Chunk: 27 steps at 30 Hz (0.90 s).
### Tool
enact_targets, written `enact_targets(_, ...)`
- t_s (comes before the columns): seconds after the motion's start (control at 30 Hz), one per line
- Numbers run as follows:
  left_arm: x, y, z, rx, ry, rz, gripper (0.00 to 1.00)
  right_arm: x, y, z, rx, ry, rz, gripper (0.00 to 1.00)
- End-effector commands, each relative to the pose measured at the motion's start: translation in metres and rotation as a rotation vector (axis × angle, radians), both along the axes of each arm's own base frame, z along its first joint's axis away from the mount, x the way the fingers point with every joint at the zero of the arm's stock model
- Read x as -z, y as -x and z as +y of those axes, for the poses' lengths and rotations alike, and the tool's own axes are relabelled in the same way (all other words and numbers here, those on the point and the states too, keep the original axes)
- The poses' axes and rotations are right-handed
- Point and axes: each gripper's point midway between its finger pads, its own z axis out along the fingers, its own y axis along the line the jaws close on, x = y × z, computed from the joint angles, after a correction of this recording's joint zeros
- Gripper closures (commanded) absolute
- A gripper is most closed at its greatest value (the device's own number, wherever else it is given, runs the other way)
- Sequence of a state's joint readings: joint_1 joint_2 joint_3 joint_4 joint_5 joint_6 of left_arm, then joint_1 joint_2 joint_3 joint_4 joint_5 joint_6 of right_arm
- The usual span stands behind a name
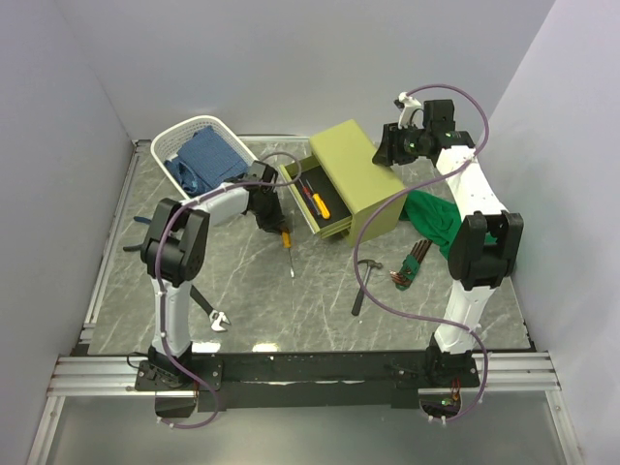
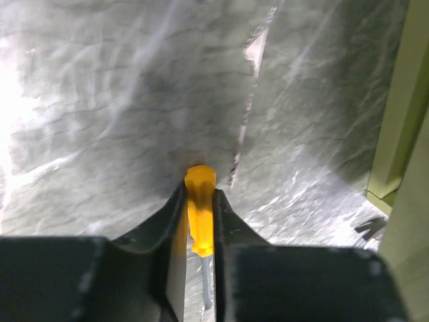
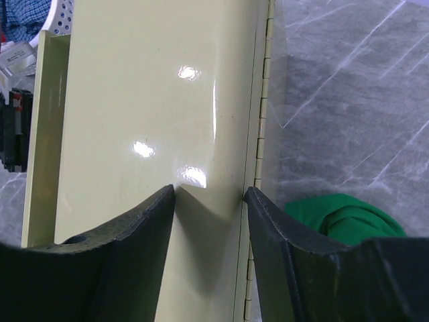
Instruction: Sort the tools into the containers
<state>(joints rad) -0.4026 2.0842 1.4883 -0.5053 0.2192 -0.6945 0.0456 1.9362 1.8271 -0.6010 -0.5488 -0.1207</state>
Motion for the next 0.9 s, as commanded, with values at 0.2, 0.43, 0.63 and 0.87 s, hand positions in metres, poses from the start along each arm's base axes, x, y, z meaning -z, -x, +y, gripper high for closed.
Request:
enact_targets(0.2,-0.038,0.038,0.069,0.009,-0.025,-0.043,0.99,0.033,0.005,-0.015,0.041,0.041,0.119,0.46)
enact_targets(0.43,-0.147,0.007,0.053,0.046,0.182,-0.311,0.99,0.033,0.006,-0.016,0.039,0.051,0.117,0.46)
enact_targets(0.63,-0.214,-0.034,0.012,0.109,0.466,-0.445,0.99,0.031,0.006,-0.019,0.042,0.067,0.106,0.46)
enact_targets(0.87,-0.222,-0.059,-0.012,0.065,0.602,-0.398,0.99,0.025,0.012,-0.020,0.039,0.072,0.094,0.46)
